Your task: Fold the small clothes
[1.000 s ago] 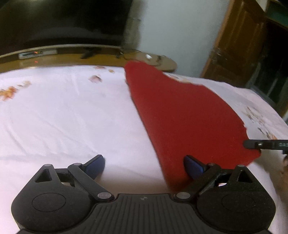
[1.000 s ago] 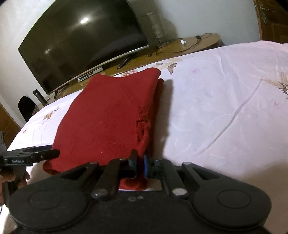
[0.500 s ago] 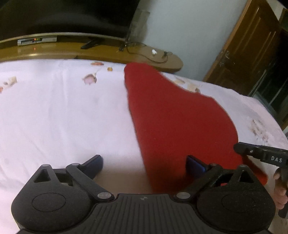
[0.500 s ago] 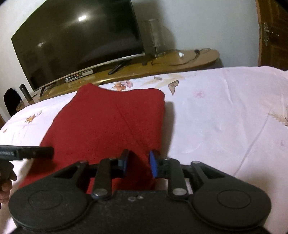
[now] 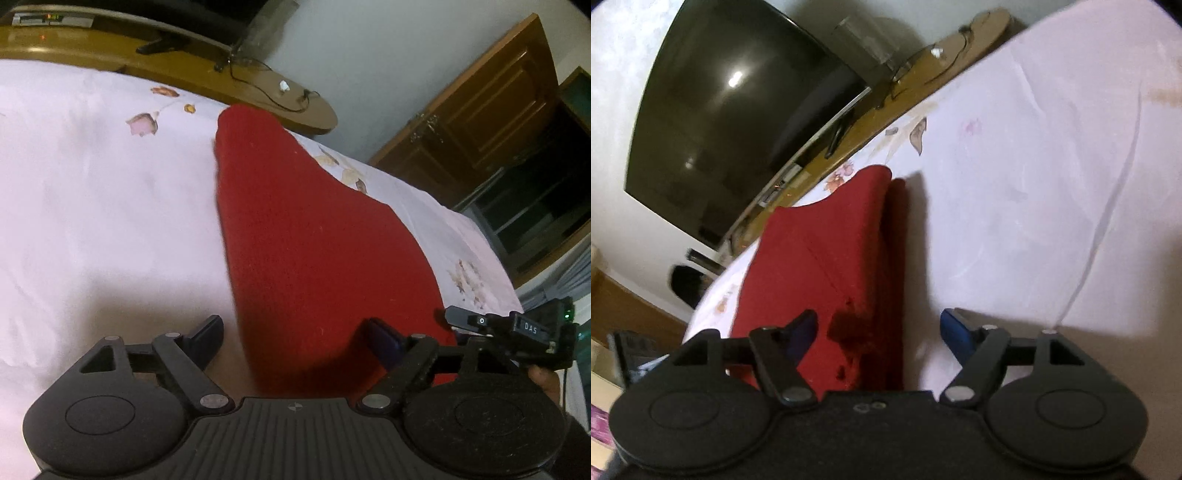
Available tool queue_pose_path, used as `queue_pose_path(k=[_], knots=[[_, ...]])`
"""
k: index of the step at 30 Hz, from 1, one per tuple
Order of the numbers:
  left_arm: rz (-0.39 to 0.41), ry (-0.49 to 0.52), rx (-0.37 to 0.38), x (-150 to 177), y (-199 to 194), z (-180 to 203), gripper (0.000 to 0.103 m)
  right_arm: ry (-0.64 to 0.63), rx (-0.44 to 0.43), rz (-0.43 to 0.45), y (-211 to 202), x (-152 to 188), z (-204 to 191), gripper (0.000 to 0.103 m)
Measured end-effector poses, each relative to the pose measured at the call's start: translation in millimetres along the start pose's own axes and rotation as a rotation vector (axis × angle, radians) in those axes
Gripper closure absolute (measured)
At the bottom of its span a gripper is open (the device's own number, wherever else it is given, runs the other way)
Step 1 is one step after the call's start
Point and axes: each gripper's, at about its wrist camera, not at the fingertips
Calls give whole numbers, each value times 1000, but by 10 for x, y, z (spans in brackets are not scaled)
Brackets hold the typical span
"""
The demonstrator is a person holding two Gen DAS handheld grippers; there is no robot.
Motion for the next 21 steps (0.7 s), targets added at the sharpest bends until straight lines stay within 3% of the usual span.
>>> queue_pose_path(k=[6,10,13,21], knots=[[-3,-10,53,-120,133,-34,20,-22,-62,-54,81,-99,11,31],[4,-26,78,-174,175,-64,20,-49,-86,-87,235,-207,-30,46],[5,-24,87,-181,186,-64,20,-73,-101,-95,337,-237,-94,47],[-7,65,16,-159,191,101,20,-44,-137,-90,187,-158,65,58]])
Point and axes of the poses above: each gripper's, at about its wrist camera, not at the fingertips, and y roughly the way its jaws point, z to its right, x to its underside, and after that the axes turned 14 degrees about -z, right-handed
